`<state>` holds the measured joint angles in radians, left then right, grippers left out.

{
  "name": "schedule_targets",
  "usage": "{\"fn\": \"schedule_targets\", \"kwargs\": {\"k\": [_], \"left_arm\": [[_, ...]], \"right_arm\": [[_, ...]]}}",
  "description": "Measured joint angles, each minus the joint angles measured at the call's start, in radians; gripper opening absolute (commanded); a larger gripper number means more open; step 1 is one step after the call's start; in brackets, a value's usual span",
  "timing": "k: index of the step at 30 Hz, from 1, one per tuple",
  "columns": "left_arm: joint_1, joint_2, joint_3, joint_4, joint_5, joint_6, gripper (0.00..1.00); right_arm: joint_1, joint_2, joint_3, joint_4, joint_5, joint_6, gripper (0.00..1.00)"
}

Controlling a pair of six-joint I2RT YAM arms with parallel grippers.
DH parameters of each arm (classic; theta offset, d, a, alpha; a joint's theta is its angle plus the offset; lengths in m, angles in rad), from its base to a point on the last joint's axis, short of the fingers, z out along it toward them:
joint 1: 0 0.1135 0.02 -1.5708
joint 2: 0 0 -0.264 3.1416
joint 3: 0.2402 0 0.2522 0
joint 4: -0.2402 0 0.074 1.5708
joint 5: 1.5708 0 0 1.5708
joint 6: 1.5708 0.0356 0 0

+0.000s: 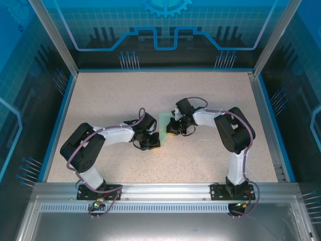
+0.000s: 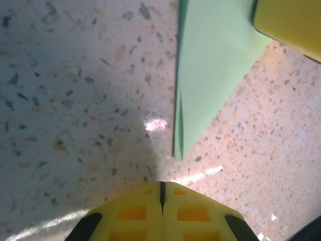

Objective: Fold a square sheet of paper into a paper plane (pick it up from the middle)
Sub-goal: Third fold the triangle at the center of the table.

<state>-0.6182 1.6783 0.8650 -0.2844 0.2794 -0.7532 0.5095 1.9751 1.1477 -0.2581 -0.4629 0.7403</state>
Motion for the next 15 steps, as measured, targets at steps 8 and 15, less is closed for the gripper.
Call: {"fn": "schedule_targets", "kwargs": {"k": [8,15], "left_arm": [[0.011,-0.054,0.122,-0.002,-0.057,0.004,0.11],[0.031,0.063,0.226,0.033,-0.06,0.001,0.07]], "right_arm": [[-0.045,-0.177,-0.035,0.005,0.037,0.01,0.37],[-0.145,-0.241,-0.121,0.042,0.045,0.036,0.51]]}}
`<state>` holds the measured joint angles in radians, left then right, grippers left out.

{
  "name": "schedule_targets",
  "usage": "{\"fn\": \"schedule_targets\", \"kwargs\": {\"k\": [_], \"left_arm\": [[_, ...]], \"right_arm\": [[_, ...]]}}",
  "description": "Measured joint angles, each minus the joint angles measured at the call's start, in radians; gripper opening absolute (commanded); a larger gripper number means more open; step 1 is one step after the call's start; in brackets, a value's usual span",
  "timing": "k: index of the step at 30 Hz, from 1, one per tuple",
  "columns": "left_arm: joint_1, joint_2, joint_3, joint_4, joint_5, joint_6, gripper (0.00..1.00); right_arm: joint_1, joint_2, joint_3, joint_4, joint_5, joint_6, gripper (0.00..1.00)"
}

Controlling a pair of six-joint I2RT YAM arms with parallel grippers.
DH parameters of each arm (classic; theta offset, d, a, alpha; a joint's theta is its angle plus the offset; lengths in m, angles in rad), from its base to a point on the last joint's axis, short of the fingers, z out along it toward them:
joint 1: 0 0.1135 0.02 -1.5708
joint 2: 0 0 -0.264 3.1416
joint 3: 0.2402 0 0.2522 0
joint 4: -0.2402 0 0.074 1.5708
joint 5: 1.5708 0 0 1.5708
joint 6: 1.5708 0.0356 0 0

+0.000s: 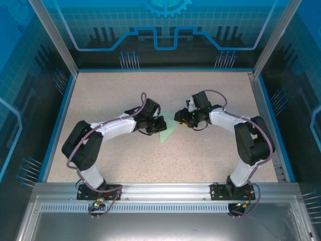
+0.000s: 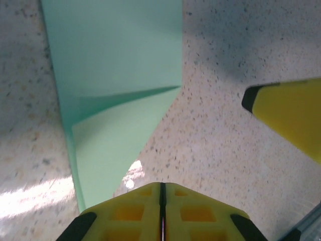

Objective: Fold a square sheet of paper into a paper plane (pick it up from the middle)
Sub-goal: Third fold the triangle at the center of the table, then fourth fold the wing at the center of the table.

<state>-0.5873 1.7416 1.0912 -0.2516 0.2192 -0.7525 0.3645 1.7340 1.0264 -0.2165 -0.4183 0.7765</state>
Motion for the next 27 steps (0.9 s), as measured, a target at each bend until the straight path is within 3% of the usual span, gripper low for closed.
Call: {"fn": "schedule_targets", "kwargs": {"k": [10,27], "left_arm": [[0.036,0.154,0.068,-0.017,-0.054,-0.002,0.0],[0.041,0.182,0.072,-0.043,-0.092,-0.005,0.0]], "right_arm": [[-0.008,0.063,-0.003,0.001,-0.02,0.009,0.52],[0.031,0.162,0.085,-0.018,-0.051,0.035,0.47]]}}
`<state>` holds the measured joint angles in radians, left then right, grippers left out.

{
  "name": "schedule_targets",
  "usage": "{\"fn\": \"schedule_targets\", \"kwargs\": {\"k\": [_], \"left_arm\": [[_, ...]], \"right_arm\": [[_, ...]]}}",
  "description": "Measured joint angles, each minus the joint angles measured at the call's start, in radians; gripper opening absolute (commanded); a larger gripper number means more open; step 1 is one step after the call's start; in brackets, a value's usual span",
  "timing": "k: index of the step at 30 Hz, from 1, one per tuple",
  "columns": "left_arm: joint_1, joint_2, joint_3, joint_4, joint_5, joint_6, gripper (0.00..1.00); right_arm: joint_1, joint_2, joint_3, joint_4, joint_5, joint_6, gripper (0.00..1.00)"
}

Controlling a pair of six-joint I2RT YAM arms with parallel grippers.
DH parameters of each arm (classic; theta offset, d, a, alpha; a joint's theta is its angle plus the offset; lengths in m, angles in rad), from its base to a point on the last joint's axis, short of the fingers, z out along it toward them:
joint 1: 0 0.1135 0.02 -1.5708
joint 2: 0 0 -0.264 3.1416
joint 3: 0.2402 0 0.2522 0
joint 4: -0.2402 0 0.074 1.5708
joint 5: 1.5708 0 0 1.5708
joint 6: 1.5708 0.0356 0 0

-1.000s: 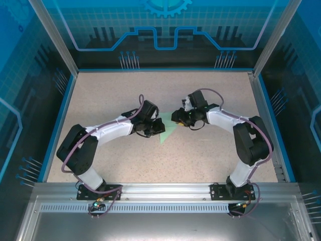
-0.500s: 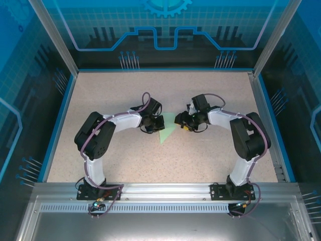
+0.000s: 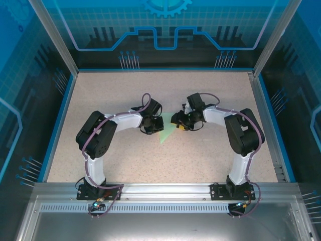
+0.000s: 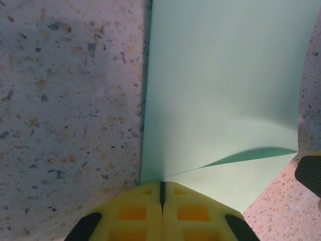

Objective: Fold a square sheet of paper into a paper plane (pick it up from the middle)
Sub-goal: Fourth fold the wing at the center of the table.

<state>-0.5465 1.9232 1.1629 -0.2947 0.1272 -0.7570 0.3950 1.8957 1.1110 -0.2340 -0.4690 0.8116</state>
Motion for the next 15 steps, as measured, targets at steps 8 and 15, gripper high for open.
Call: {"fn": "schedule_targets", "kwargs": {"k": [8,15], "left_arm": [[0.001,0.0,0.0,0.0,0.0,0.0,0.0],[0.001,0.0,0.0,0.0,0.0,0.0,0.0]], "right_arm": [[0.012,0.031,0.023,-0.02,0.001,0.005,0.44],[0.018,0.042,0.029,-0.016,-0.008,0.017,0.37]]}}
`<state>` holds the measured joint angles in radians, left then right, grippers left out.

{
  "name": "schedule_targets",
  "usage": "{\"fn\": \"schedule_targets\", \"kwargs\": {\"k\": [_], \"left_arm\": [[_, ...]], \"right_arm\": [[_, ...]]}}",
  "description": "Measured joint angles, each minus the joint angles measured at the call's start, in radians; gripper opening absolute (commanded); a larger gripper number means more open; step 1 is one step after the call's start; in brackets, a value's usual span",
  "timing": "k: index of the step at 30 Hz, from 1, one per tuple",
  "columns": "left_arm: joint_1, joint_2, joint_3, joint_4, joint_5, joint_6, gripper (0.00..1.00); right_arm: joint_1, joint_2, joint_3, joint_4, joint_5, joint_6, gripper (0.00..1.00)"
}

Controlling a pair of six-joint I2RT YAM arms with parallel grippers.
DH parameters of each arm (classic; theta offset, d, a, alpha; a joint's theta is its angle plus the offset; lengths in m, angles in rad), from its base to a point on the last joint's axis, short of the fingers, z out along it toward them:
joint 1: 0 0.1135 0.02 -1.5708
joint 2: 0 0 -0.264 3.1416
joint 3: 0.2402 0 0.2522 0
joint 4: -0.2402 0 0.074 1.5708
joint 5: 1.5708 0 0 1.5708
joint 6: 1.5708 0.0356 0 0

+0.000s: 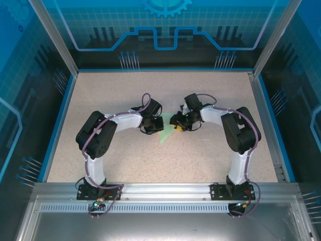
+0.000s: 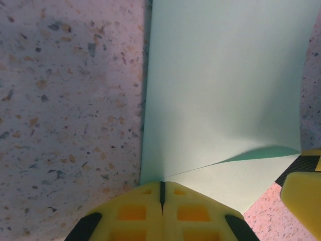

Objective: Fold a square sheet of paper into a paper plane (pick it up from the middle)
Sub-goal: Fourth fold the wing at the center of the table.

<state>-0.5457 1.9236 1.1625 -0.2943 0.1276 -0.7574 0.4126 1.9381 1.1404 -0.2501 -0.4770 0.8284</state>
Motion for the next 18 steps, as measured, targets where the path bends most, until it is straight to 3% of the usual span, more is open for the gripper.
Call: {"fn": "schedule_targets", "kwargs": {"k": [15,18], "left_arm": [[0.0,0.0,0.0,0.0,0.0,0.001,0.0],[0.0,-0.002,0.0,0.0,0.0,0.001,0.04]], "right_arm": [[-0.001,0.047,0.016,0.026,-0.09,0.013,0.13],[-0.006,0.047,0.016,0.039,-0.105,0.016,0.06]]}}
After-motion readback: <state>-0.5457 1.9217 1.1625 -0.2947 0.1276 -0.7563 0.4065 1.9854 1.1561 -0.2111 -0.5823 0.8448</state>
